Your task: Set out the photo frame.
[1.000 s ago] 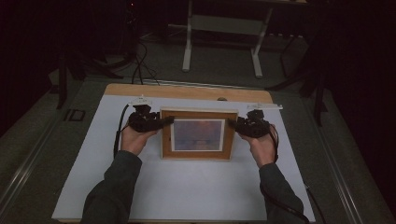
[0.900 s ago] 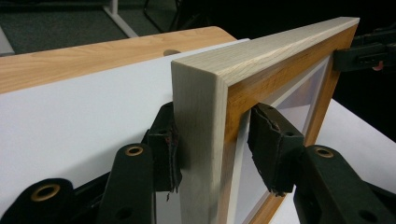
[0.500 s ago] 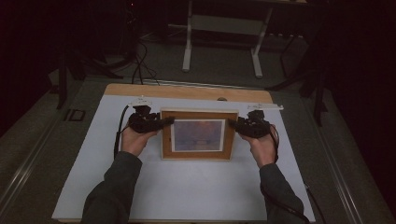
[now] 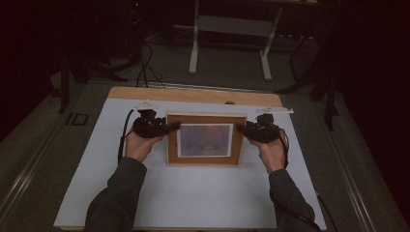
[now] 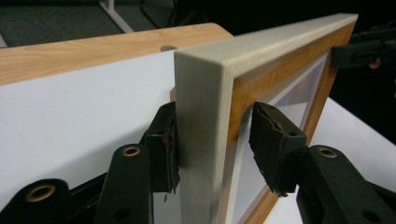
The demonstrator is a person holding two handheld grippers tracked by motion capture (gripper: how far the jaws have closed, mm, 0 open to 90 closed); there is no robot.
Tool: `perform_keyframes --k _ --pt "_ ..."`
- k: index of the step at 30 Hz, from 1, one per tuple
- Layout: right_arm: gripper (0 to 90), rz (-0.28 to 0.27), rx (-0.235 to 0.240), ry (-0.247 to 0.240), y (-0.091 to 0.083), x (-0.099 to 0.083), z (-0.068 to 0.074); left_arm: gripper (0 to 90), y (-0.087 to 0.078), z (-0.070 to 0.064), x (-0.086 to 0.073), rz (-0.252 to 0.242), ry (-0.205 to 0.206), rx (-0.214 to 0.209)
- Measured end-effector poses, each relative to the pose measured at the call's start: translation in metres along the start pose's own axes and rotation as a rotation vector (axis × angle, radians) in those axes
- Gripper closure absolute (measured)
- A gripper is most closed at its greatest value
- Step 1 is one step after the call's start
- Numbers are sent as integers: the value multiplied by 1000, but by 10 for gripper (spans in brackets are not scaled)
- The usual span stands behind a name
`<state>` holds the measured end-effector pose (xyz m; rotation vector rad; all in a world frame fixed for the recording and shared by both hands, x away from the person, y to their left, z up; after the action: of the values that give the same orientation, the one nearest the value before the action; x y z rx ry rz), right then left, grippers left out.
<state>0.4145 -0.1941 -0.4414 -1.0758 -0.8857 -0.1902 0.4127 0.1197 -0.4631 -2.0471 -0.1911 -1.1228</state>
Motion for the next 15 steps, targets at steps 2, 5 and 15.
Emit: perform_keyframes --k 2,5,15 --pt "614 -2 2 2 0 0 0 537 0 0 -1 0 -2 1" --pt "611 -1 4 3 0 0 0 535 -2 1 -2 0 -1 7" --pt "593 9 10 -5 -1 -4 -1 538 -10 4 -3 -14 -2 24"
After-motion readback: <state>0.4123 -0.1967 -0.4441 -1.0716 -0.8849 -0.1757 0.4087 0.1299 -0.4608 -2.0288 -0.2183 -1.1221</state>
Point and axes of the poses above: each handheld gripper's, and its own axes: y roughly forward along the jaws, x roughly out of its top, z roughly to its left, the point moved 5 cm from there along y, roughly forward along the jaws, and after that the axes turned 8 degrees about z, right-handed, at the moved point
